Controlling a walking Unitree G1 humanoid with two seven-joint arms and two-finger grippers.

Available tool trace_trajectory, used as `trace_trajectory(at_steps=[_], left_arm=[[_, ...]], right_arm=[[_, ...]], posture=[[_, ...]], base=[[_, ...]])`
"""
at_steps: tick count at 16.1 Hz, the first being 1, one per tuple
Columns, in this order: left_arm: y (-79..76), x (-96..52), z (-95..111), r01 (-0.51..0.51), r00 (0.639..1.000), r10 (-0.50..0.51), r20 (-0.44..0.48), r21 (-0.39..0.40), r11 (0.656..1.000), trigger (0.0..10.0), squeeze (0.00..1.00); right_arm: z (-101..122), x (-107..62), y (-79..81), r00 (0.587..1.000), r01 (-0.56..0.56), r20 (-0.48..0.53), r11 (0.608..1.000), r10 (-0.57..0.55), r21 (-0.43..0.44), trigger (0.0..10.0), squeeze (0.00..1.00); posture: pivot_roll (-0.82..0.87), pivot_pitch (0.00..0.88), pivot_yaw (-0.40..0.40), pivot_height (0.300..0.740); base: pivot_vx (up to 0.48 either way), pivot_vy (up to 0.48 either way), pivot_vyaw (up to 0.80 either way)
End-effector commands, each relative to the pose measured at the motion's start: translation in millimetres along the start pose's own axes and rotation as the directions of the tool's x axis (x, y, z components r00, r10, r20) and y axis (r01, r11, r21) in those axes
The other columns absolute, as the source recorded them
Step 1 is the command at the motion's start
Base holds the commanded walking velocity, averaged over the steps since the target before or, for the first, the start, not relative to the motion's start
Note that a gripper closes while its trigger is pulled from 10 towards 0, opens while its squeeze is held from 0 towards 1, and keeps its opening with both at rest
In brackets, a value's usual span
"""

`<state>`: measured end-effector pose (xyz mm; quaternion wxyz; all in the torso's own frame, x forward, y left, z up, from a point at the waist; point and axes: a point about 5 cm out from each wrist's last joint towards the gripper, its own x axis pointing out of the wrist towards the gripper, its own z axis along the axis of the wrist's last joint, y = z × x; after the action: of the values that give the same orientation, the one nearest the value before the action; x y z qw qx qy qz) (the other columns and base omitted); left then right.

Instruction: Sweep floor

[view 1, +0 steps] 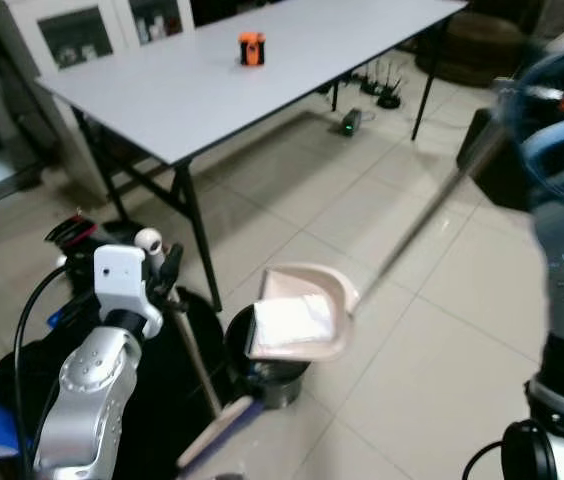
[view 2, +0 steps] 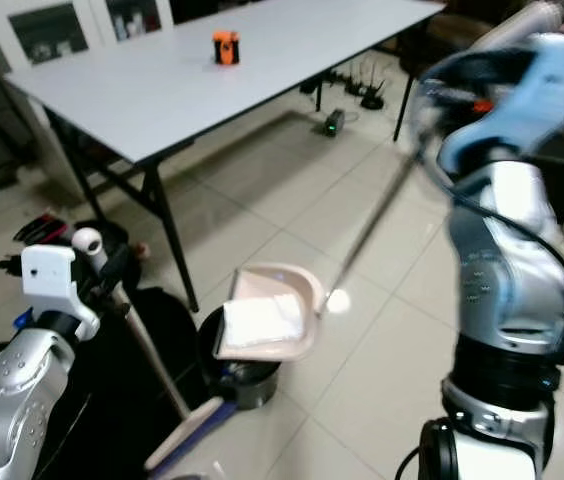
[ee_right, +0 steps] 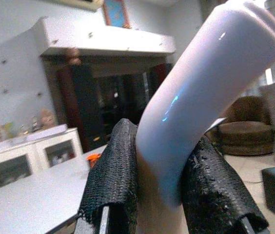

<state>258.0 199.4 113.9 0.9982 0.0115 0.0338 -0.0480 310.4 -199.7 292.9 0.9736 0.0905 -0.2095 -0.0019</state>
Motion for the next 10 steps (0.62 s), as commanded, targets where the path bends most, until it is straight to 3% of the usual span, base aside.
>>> trace_trajectory(at_steps=[1,3,10], left_arm=[[2.7,0.4,6,-0.009,1.000,0.009,0.019,0.029,1.000,10.0,0.00],[2.4,1.0,6,-0.015,1.000,0.015,0.025,0.026,1.000,10.0,0.00],[5.1,6.1,10,-0.031,0.999,0.030,0.044,0.018,0.999,10.0,0.00]], right_arm=[[7,-0.2,-6.4,0.998,0.014,0.055,0.998,-0.010,-0.062,10.0,0.00],[2,-0.8,-8.0,0.997,0.018,0.082,0.994,-0.009,-0.110,10.0,0.00],[-17,3.0,36.6,0.970,-0.136,0.169,0.969,0.173,-0.208,10.0,0.00]], posture=[[0.05,0.000,0.052,0.740],[0.05,0.000,0.054,0.740],[0.07,0.000,0.055,0.740]], base=[[0.000,0.000,0.00],[0.000,0.000,0.00],[0.000,0.000,0.00]])
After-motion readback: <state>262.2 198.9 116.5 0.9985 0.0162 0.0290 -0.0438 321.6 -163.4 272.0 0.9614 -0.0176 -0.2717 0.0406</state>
